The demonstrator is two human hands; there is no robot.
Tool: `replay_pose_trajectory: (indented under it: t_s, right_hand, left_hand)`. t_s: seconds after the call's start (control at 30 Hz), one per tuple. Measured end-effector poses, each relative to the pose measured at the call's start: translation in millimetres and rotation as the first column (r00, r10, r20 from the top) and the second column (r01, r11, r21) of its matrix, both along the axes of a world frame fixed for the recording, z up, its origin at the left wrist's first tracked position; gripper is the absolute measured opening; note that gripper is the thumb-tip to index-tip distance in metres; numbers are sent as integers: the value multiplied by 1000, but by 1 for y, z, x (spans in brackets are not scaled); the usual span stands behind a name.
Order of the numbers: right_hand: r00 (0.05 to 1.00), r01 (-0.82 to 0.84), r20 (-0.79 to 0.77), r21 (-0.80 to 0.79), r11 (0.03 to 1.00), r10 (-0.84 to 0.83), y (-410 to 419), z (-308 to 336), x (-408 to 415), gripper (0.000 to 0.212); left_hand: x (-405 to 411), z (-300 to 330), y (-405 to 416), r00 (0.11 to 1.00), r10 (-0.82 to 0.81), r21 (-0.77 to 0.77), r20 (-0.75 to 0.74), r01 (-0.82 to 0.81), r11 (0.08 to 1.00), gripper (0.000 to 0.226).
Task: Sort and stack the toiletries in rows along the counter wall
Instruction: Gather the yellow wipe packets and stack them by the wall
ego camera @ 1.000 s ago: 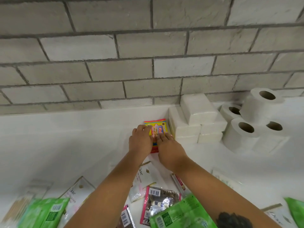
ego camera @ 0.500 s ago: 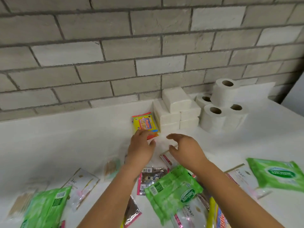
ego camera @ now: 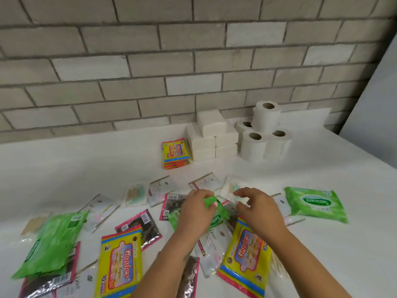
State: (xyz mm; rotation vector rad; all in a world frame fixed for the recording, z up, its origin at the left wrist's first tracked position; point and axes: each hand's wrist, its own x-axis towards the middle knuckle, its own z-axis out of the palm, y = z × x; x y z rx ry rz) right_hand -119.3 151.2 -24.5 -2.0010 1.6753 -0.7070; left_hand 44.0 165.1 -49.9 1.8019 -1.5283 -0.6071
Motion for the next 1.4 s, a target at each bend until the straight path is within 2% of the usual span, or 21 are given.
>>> replay_pose_trajectory:
  t_s: [0.17,0.23,0.37,0.4,0.47,0.57,0.83,0.97,1.07,1.17,1.27,1.33,1.4]
  right_hand:
    - [999,-13,-37,-14,1000,12,23,-11,-27,27]
    - [998,-7,-54,17,1000,8,32,-14,-36,33]
    - [990,21,-140,119,993,-5,46,-20,-46,47]
    - [989,32,-147,132,991,-12,48,-22,-48,50]
    - [990,40,-138,161,986,-18,52,-25,-50,56]
    - [992,27,-127,190,981,-2,56,-31,-51,64]
    - [998,36,-64,199,979,-23,53,-39,-51,75]
    - [999,53,-1,246,968,-54,46,-37,-54,89]
    - [991,38,110,285,958,-72,38,-31,-56,94]
    - [986,29,157,210,977,-63,25,-22,-53,90]
    - [989,-69,141,124,990,51,10,-3,-42,74]
    - [975,-207,105,134,969,194,-1,14,-31,61]
    - [942,-318,-27,236,918,333,-13,31,-17,50]
  left_hand:
    - [-33,-7,27,999,-30,124,10,29,992,30]
    - [-44,-10,38,999,-27,176,41,19,984,35]
    - [-58,-13,53,994,-64,336,92,30,942,71]
    - [-61,-11,55,988,-84,364,130,31,931,74]
    - [-67,-7,58,975,-108,382,194,26,924,66]
    - [-72,-5,59,969,-123,395,215,29,918,56]
    - [-72,-8,57,988,-119,434,100,64,899,50]
    - [-69,-9,58,992,-116,351,-43,124,928,45]
    - [-62,-9,52,981,-105,343,-162,156,926,47]
    - [-47,-1,41,964,-150,349,-219,221,911,48]
    - [-27,11,29,949,-204,375,-238,284,883,51]
    - [-12,20,21,936,-238,388,-260,327,862,47]
    - [2,29,13,918,-257,387,-304,365,847,42]
